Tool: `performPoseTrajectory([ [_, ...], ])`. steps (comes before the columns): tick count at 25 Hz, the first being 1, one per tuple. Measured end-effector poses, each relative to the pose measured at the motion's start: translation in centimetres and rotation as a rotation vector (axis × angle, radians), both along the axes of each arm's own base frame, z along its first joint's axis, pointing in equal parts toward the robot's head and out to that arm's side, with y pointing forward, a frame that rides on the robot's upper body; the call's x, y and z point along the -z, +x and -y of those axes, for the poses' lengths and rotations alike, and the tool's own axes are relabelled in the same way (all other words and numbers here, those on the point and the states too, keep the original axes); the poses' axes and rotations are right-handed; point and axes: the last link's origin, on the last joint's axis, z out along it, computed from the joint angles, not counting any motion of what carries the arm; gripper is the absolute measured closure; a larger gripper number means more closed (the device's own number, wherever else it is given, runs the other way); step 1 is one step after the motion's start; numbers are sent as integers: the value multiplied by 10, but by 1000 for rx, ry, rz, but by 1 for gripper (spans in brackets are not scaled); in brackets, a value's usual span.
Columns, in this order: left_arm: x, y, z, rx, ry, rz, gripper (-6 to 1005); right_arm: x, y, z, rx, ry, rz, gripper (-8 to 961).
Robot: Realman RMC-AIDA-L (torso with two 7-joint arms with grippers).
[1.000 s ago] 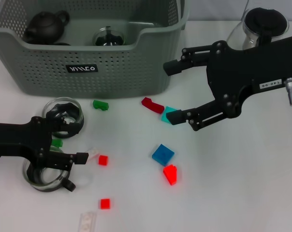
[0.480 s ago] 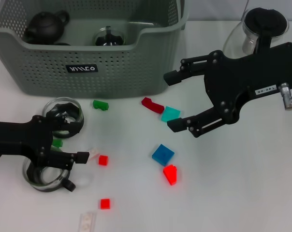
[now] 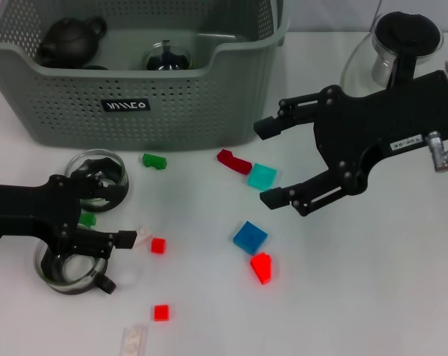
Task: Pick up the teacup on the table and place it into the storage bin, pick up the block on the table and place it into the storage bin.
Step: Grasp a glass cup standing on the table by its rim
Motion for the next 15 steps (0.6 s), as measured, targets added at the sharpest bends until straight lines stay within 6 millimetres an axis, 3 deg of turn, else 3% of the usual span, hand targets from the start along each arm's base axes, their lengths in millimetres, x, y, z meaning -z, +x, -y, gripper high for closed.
performPoseTrajectory([
  [6, 0, 1, -2, 7, 0, -10, 97, 10, 0, -5, 12, -34, 38, 25],
  [15, -18, 10, -18, 49, 14, -111, 99, 16, 1, -10, 28, -44, 65, 26],
])
